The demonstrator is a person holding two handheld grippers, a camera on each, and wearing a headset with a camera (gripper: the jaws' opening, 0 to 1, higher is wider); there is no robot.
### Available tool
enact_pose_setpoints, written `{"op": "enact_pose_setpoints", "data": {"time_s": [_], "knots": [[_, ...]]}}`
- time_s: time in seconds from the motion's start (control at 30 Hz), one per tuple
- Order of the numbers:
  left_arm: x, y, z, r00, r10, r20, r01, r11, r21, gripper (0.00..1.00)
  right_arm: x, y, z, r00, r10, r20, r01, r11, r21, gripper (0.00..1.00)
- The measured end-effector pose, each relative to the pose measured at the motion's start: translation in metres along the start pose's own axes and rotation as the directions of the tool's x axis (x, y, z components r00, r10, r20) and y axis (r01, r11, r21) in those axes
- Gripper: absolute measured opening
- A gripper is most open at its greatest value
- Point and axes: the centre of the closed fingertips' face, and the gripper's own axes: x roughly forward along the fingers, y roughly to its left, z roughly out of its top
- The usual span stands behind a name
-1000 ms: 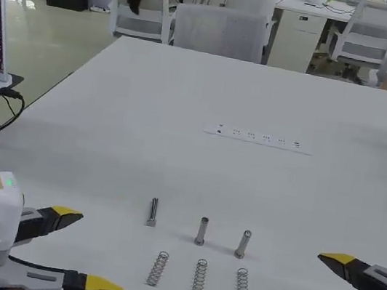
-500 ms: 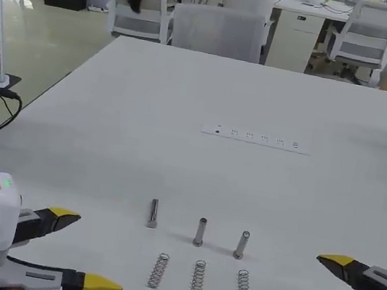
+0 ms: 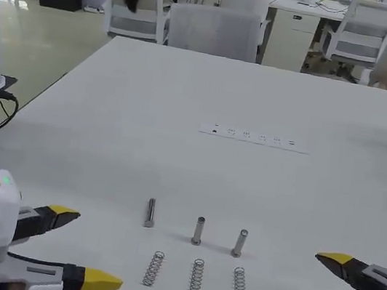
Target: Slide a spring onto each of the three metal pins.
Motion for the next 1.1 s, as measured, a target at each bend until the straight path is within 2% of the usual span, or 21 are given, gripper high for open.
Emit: {"op": "enact_pose_setpoints", "data": {"time_s": [0.13, 0.57, 0.83, 1.1], "knots": [[0.000, 0.001, 0.002, 1.0000, 0.001, 0.000, -0.001, 1.000, 0.003, 0.81, -0.001, 0.001, 0.000, 1.0000, -0.001, 0.002, 0.001, 1.000, 0.000, 0.83], [0.007, 0.007, 0.017, 1.0000, 0.001, -0.001, -0.001, 0.999, 0.033, 0.79, -0.002, 0.002, 0.002, 1.0000, 0.001, 0.006, -0.001, 1.000, -0.006, 0.83], [0.020, 0.023, 0.032, 0.9998, 0.020, -0.008, -0.019, 0.998, 0.062, 0.74, -0.003, 0.002, 0.002, 1.0000, -0.005, 0.007, 0.005, 1.000, -0.004, 0.83], [0.038, 0.035, 0.040, 0.9990, 0.036, -0.025, -0.034, 0.997, 0.067, 0.70, -0.002, 0.003, 0.001, 0.9999, -0.008, 0.006, 0.008, 1.000, -0.002, 0.83]]}}
